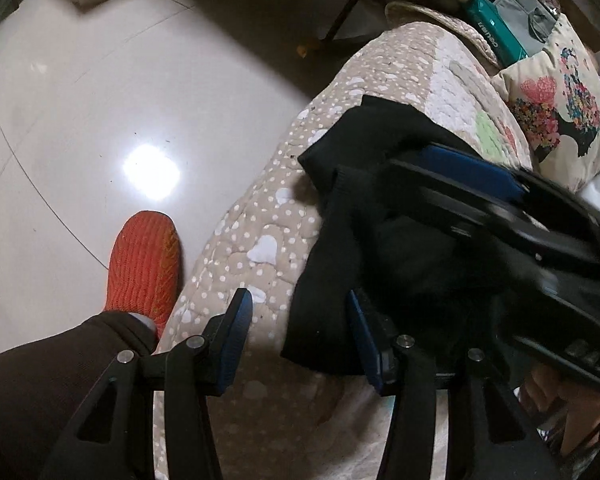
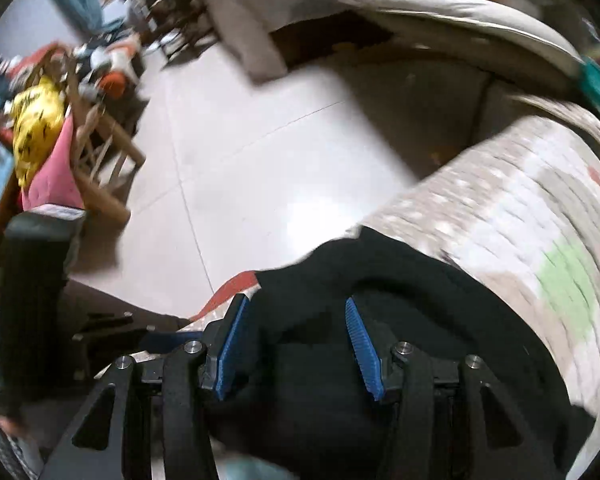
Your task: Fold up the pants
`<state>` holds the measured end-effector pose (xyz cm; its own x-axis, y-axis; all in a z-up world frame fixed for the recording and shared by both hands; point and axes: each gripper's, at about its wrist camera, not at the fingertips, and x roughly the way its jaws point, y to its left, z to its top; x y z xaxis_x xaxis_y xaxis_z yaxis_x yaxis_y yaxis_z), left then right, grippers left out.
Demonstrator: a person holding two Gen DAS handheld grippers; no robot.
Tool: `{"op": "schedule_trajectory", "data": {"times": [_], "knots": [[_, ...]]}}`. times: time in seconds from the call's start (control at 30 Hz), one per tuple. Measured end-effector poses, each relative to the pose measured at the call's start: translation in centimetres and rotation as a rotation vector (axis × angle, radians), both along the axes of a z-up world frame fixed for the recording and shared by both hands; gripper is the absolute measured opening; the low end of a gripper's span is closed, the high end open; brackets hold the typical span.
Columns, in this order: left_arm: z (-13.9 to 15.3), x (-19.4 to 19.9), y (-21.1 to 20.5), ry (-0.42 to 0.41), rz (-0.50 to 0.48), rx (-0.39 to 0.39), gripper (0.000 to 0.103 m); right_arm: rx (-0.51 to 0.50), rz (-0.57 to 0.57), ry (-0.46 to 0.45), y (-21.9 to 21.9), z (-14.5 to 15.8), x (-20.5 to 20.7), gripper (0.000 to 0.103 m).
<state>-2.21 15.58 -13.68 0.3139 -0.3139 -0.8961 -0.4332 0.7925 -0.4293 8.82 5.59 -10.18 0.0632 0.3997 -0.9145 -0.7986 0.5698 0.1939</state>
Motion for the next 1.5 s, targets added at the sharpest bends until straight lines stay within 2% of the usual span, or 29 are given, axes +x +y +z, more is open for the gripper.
{"op": "schedule_trajectory", "data": {"times": [0.07, 0.13, 0.2, 0.23, 0.43, 0.63, 0.73, 0.83, 0.93, 1.0, 1.07, 1.13, 1.2, 1.37, 1.5], "knots": [[0.1, -0.2, -0.1, -0.006, -0.007, 0.002, 0.044, -0.016, 0.042, 0.018, 1.1, -0.9, -0.3, 0.048], [0.2, 0.1, -0.4, -0.018, -0.023, -0.018, 0.023, -0.049, 0.077, 0.022, 1.6, -1.8, -1.0, 0.026], [0.6, 0.4, -0.7, -0.027, -0.032, -0.001, 0.016, -0.107, 0.085, -0.016, 1.8, -2.3, -1.4, 0.015], [0.7, 0.4, -0.8, -0.03, -0.035, 0.001, 0.014, -0.102, 0.076, -0.017, 1.5, -2.2, -1.4, 0.012], [1.9, 1.1, 0.6, -0.067, 0.014, 0.018, 0.012, -0.028, 0.011, -0.073, 1.2, 1.1, -0.9, 0.011], [2.8, 4.5, 2.0, -0.09, 0.066, 0.045, 0.012, 0.005, -0.076, -0.117, 2.1, 2.6, 1.6, 0.011], [2.3, 5.6, 2.2, -0.069, 0.075, 0.079, 0.015, -0.005, -0.12, -0.112, 1.8, 2.0, 3.4, 0.011], [0.3, 5.9, 3.0, 0.029, 0.114, 0.123, 0.015, -0.028, -0.169, -0.119, 2.2, 0.6, 4.6, 0.009], [-1.1, 5.6, 4.3, 0.093, 0.173, 0.091, 0.015, -0.028, -0.286, -0.126, 1.2, 0.1, 6.3, 0.009], [-1.2, 5.2, 5.1, 0.095, 0.207, 0.08, 0.015, -0.002, -0.346, -0.097, 0.1, 0.3, 7.1, 0.011], [-0.7, 5.0, 5.4, 0.075, 0.22, 0.074, 0.015, 0.037, -0.393, -0.078, -1.9, 1.4, 7.5, 0.018], [-0.1, 5.0, 5.2, 0.05, 0.222, 0.07, 0.015, 0.05, -0.426, -0.112, -5.1, 3.3, 7.6, 0.047], [0.5, 5.0, 4.7, 0.025, 0.216, 0.06, 0.015, 0.047, -0.464, -0.148, -8.1, 4.7, 7.6, 0.056], [1.5, 5.0, 3.2, -0.021, 0.184, 0.043, 0.015, -0.022, -0.623, -0.196, -19.6, 6.4, 8.0, 0.056], [1.9, 5.2, 2.3, -0.039, 0.154, 0.053, 0.015, -0.05, -0.683, -0.147, -25.9, 5.3, 7.3, 0.056]]}}
